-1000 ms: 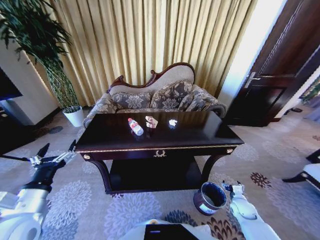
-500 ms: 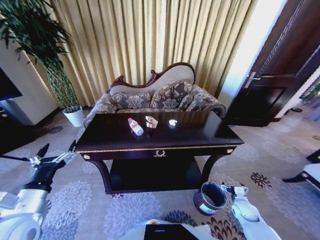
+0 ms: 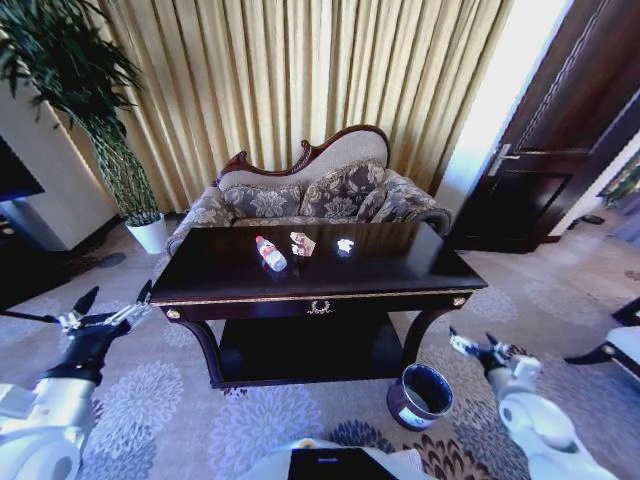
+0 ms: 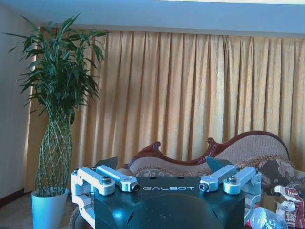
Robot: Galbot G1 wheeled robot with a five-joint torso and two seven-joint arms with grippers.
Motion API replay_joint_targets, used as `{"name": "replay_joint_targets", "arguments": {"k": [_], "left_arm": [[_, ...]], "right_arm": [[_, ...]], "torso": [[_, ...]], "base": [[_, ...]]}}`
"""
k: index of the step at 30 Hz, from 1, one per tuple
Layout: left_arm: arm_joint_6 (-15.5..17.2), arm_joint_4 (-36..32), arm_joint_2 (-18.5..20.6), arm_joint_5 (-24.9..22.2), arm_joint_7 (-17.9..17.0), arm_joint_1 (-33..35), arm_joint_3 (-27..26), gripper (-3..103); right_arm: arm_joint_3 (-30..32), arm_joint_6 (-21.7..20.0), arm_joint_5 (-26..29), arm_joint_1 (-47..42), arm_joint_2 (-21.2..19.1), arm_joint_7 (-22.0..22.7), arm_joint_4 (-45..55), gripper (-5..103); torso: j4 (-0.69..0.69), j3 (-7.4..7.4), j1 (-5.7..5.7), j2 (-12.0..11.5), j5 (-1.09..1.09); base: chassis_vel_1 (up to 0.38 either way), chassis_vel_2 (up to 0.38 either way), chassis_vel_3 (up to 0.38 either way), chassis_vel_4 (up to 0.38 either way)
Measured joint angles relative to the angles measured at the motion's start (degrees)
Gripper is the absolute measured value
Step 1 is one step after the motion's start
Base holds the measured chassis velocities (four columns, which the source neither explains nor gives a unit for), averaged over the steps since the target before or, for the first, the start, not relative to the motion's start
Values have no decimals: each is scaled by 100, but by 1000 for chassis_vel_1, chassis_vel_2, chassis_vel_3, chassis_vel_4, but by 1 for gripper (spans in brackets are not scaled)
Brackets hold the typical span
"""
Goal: Move to the front of the table and place the trash on the table into the trash bin.
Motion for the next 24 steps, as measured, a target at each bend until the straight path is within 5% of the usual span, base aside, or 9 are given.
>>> {"name": "replay_joint_targets", "arguments": {"k": [12, 24], "left_arm": [[-1, 51, -26, -1, -1, 15, -111, 100], [-14, 10, -17, -4, -2, 15, -149, 100]], "right_arm": [[-417, -519, -117, -118, 31, 211, 2187, 100], [-501, -805, -375, -228, -176, 119, 2337, 100]], "torso": [[0, 0, 0, 1, 1], [0, 0, -1, 0, 2]], "base": [[0, 0, 0, 0], [0, 0, 0, 0]]}}
